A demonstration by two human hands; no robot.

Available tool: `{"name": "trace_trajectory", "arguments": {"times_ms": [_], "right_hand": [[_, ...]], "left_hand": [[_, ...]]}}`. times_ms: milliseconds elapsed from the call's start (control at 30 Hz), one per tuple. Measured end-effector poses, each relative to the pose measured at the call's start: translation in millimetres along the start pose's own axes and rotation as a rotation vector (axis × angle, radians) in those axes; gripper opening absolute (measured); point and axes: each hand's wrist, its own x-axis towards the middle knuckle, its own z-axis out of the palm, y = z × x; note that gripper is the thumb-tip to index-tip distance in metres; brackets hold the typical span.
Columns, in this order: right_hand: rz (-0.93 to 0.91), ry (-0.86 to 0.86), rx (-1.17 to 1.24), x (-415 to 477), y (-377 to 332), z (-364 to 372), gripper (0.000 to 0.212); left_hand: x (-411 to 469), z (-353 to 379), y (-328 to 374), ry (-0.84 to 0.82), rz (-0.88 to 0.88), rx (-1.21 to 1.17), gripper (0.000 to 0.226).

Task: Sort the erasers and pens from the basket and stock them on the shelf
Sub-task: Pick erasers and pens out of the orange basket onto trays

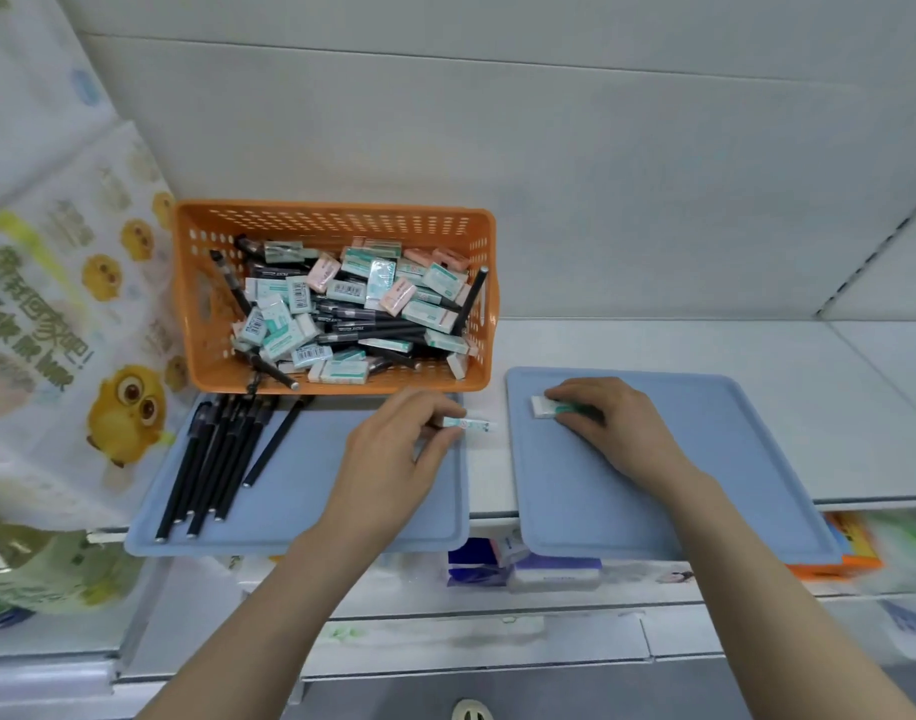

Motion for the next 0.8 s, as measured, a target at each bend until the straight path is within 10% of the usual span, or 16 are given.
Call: {"name": "trace_trajectory", "arguments": {"times_ms": [433,667,800], "right_hand": [[0.024,0.047,-0.009,33,-13,5,0.031],[0.283,-0.289,0.867,-12,-69,-23,0.020],[0.372,0.073,0.651,-7,-53,-29,0.025]], "left_hand": [[0,23,5,0.014,-0.005,-0.049,0.016],[6,38,18,0.055,0.048,-0.074,0.016],[4,43,13,-0.103,0.041,0.075,0.032]]}}
